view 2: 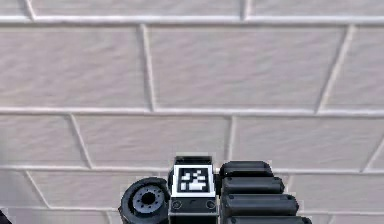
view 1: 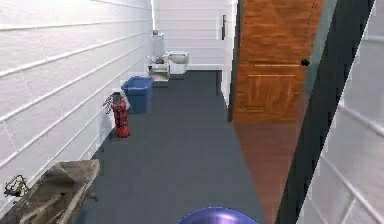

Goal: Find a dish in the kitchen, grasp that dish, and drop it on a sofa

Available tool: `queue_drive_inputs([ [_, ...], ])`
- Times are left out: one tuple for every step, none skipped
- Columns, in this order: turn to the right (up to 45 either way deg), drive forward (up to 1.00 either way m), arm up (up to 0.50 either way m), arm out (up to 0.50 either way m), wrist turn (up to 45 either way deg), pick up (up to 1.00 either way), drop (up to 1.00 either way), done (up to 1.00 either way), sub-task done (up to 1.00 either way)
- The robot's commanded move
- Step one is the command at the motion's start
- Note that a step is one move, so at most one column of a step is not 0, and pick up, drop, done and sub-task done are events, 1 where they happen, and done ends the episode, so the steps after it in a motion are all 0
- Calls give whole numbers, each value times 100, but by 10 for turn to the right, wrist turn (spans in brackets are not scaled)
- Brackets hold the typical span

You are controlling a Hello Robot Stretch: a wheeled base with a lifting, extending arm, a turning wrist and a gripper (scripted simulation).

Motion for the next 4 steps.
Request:
queue_drive_inputs([
  [30, 0, 0, 0, 0, 0, 0, 0, 0],
  [60, 0, 0, 0, 0, 0, 0, 0, 0],
  [0, 100, 0, 0, 0, 0, 0, 0, 0],
  [90, 0, 0, 0, 0, 0, 0, 0, 0],
])
